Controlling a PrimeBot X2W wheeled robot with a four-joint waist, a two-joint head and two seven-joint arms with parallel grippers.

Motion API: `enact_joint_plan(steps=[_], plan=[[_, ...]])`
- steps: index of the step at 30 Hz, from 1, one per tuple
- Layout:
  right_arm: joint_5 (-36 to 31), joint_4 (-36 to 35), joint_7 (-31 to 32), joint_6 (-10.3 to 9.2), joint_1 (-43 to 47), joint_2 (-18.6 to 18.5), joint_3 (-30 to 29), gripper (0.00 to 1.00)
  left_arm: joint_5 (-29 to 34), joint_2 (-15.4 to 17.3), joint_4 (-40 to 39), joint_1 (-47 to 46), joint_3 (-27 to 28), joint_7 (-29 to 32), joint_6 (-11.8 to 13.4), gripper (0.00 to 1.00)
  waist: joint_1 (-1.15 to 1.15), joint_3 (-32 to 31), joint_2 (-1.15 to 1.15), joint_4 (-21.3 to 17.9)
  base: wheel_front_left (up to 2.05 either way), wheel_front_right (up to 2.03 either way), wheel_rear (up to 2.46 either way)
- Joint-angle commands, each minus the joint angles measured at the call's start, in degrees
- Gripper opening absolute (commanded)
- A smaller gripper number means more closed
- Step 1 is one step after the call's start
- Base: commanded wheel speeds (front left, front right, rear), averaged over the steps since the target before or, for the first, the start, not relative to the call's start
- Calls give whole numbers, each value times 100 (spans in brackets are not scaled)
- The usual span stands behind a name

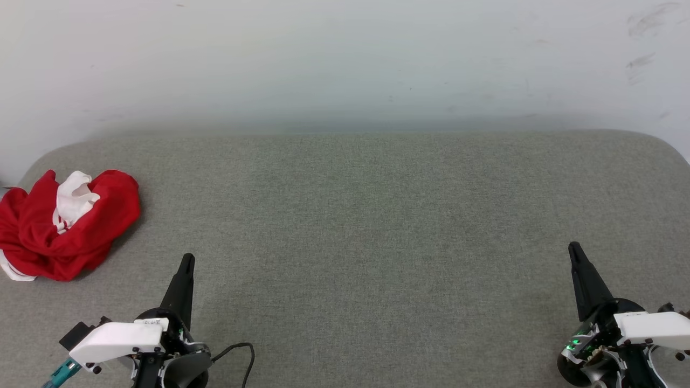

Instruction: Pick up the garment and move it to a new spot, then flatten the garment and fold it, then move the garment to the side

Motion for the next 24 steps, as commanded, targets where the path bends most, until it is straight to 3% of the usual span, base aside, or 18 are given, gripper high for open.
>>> enact_joint_plan(steps=[1, 19, 20, 24], plan=[[-28, 6, 6, -2, -66, 20, 0, 0, -12, -8, -5, -32, 16, 25, -28, 0, 0, 0, 0, 0, 0, 0, 0], [-2, 0, -2, 0, 0, 0, 1, 0, 1, 0, -1, 0, 0, -2, 0, 0, 0, 0, 0, 0, 0, 0, 0], [-4, 21, -8, 1, 14, 0, 4, 100, 2, -1, 20, 7, -9, -10, 3, 100, 0, 0, 0, 0, 0, 0, 0], [-15, 153, -22, 0, 151, 4, 16, 100, 9, -13, 142, 129, -37, -31, 9, 100, 0, 2, 0, 0, 0, 0, 0]])
